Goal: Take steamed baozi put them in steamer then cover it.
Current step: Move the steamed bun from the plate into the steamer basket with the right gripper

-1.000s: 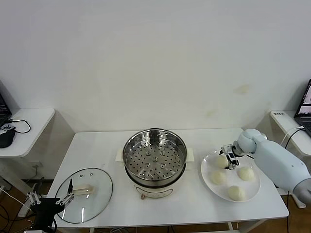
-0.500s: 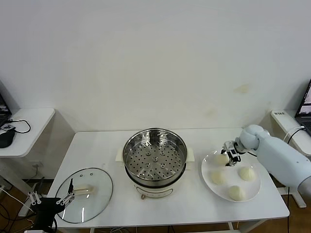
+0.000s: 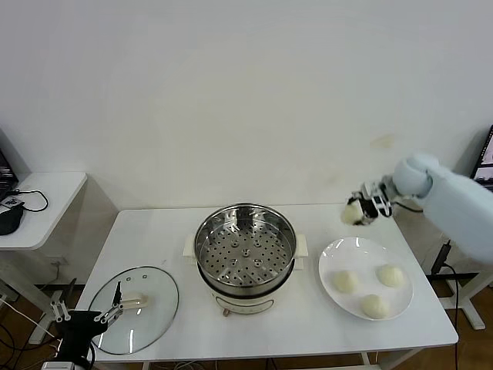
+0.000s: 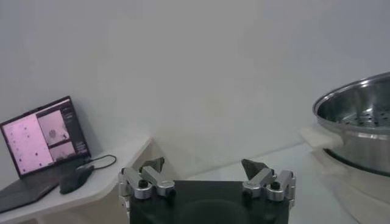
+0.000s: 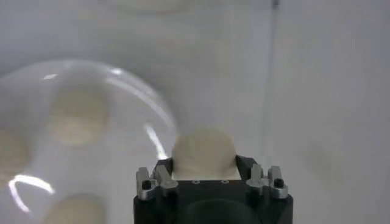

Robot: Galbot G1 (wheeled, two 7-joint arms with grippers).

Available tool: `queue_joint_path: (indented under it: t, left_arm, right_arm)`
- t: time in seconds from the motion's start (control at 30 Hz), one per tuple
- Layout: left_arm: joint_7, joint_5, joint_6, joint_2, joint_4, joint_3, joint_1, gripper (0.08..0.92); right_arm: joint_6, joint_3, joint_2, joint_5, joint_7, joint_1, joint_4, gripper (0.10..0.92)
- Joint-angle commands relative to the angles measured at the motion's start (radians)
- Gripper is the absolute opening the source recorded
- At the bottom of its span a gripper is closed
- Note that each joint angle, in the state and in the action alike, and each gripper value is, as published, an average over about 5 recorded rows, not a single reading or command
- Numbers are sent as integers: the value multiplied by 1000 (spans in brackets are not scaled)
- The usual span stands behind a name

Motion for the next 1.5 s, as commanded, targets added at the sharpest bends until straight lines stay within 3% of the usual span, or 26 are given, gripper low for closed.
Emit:
queue_joint_path:
  t: [0.03, 0.33, 0.9, 1.23, 1.5]
  left_arm:
    - [1, -7, 1, 4, 9, -1, -7, 823]
    - [6, -41, 12, 19, 24, -16, -21, 823]
    - [9, -36, 16, 0, 6, -19, -11, 823]
    - [9, -34, 14, -11, 1, -26, -5, 823]
    - [9, -33, 15, -13, 2, -24, -9, 823]
  right_arm:
    - [-24, -234, 184, 230, 35, 360, 58, 645]
    - [68, -336, 402, 292, 110, 336, 60, 645]
    - [445, -454, 541, -123, 191, 178, -61, 645]
    - [535, -446, 575, -289, 223, 141, -144, 646]
    - [559, -439, 578, -314, 242, 130, -162, 653]
